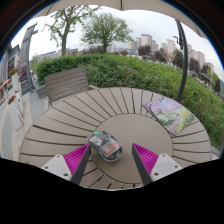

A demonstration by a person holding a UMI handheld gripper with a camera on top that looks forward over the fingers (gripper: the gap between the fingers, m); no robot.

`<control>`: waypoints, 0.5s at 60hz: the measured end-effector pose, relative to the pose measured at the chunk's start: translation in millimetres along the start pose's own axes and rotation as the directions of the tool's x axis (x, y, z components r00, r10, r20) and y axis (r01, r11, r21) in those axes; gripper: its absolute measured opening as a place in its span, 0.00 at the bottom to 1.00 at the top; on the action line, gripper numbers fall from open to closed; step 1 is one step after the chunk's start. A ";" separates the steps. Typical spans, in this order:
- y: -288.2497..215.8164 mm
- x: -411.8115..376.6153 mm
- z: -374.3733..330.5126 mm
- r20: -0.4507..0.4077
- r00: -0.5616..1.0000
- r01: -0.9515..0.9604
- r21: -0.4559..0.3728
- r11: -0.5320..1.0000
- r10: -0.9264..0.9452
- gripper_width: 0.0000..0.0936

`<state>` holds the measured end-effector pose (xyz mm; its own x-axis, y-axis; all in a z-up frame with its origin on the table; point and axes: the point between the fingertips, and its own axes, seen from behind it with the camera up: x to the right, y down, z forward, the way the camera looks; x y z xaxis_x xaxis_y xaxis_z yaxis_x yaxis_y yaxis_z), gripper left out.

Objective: Arrange mouse

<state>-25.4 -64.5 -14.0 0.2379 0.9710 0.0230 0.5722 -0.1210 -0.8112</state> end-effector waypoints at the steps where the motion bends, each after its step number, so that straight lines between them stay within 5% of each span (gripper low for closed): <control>1: -1.7 1.5 2.9 -0.003 1.000 -0.004 -0.001 1.000 0.004 0.91; 24: -22.9 23.0 43.8 -0.035 0.999 -0.023 -0.024 0.999 0.022 0.90; 30: -25.0 20.9 48.5 -0.021 1.000 -0.019 -0.034 0.999 0.019 0.83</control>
<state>-72.8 -31.2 -21.6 0.2652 0.9640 0.0203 0.5938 -0.1467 -0.7911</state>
